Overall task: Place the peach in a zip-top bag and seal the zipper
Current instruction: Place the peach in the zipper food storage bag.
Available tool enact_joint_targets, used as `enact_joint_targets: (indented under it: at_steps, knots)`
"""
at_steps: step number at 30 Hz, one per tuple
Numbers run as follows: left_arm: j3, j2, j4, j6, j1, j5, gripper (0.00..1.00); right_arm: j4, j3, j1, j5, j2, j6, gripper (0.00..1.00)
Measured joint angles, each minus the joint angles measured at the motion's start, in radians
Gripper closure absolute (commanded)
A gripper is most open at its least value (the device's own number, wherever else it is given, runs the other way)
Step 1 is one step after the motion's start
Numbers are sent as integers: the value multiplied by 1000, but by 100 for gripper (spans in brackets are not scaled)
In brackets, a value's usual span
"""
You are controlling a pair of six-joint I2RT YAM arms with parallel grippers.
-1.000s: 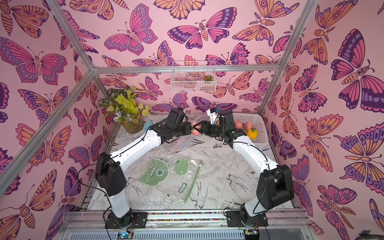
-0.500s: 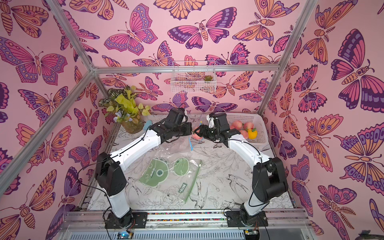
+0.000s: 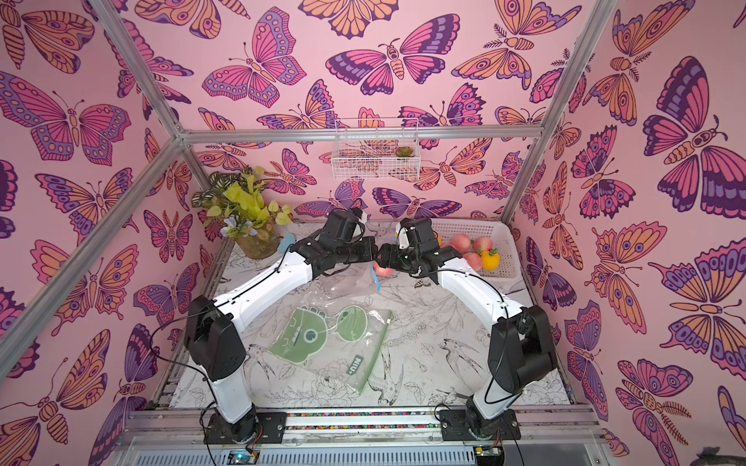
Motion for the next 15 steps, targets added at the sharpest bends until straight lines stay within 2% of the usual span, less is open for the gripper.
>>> enact_joint_targets:
  at_steps: [6, 10, 15]
  knots:
    - [-3, -7, 1, 28, 7, -4, 100, 12, -1, 0, -20, -9, -6, 13]
    - [-10, -27, 0, 45, 23, 8, 100, 39, -17, 0, -7, -73, -13, 14]
    - [-16, -57, 0, 71, 57, 46, 100, 64, -45, 1, 144, -208, -29, 14]
